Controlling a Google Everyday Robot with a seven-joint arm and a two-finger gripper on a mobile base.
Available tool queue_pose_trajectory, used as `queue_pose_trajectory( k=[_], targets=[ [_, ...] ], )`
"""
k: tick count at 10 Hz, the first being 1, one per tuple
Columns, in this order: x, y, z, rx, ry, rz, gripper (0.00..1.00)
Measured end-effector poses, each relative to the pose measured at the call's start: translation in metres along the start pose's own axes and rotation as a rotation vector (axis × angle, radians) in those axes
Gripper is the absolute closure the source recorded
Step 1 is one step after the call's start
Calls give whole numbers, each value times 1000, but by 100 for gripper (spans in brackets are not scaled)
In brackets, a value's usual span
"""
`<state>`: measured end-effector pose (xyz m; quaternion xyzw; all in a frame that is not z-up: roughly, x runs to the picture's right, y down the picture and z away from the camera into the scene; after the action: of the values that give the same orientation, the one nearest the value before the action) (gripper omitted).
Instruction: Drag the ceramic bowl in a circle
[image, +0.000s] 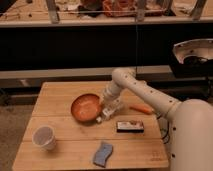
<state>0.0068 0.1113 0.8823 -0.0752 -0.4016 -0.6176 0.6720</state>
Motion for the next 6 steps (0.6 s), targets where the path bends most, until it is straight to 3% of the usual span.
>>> queue_pose_trajectory(
  k=[2, 3, 6],
  targets=[
    [-32, 10, -7, -14, 5, 25, 97],
    [-53, 5, -9, -26, -2, 16, 97],
    [-78, -27, 3, -53, -42, -38, 97]
  ],
)
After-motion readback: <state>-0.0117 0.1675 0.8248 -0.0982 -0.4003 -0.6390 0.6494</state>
